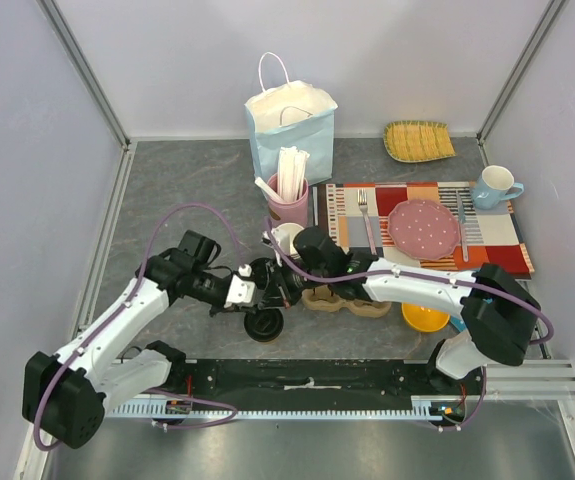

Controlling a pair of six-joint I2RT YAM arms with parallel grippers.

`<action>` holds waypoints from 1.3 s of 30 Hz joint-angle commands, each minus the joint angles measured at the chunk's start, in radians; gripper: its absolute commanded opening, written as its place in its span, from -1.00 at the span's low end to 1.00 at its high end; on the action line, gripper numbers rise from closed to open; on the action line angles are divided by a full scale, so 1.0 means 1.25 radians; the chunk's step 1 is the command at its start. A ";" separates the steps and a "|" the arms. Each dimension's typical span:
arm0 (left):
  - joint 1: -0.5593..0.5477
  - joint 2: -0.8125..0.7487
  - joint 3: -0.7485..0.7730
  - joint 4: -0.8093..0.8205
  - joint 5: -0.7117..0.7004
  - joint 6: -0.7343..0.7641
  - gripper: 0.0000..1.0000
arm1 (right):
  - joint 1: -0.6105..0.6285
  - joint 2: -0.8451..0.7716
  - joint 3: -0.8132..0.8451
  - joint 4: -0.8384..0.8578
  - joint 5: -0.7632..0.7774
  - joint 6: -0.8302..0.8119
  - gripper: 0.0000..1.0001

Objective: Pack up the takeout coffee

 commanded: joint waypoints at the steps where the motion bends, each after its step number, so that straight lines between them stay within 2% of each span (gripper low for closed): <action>1: -0.037 0.007 -0.070 0.049 -0.002 0.008 -0.95 | -0.002 0.034 -0.075 0.039 0.036 -0.003 -1.00; 5: -0.047 -0.006 -0.133 0.085 -0.068 0.045 -0.95 | -0.002 0.061 -0.118 0.047 0.038 0.009 -1.00; 9: -0.047 -0.023 -0.124 0.056 -0.071 0.034 -0.95 | -0.002 0.034 -0.112 0.041 0.050 0.006 -1.00; 13: -0.043 -0.032 -0.047 0.047 -0.056 -0.012 -0.95 | -0.007 0.028 -0.046 -0.036 0.052 -0.023 -1.00; 17: -0.032 -0.027 0.058 0.044 -0.023 -0.085 -0.95 | -0.006 0.013 0.081 -0.094 0.036 -0.054 -1.00; 21: -0.030 -0.036 0.117 0.013 -0.011 -0.079 -0.95 | -0.007 -0.008 0.160 -0.139 0.030 -0.079 -1.00; 25: -0.030 -0.035 0.080 -0.032 -0.017 -0.027 -0.95 | -0.007 -0.030 0.146 -0.135 0.028 -0.079 -1.00; 29: -0.023 -0.021 0.018 0.010 -0.065 -0.018 -0.95 | -0.006 0.004 0.130 -0.124 0.018 -0.058 -1.00; 33: 0.024 0.005 0.057 0.020 -0.084 -0.042 -0.95 | -0.007 0.025 0.119 -0.123 0.057 -0.052 -1.00; 36: 0.034 0.023 0.102 -0.029 -0.082 -0.034 -0.60 | -0.006 0.020 0.102 -0.121 0.061 -0.041 -1.00; 37: 0.033 0.019 0.105 -0.032 -0.102 0.004 -0.34 | -0.006 0.006 0.095 -0.118 0.062 -0.039 -1.00; 39: 0.040 0.019 0.102 -0.021 -0.136 0.031 -0.14 | -0.007 -0.012 0.083 -0.117 0.067 -0.038 -1.00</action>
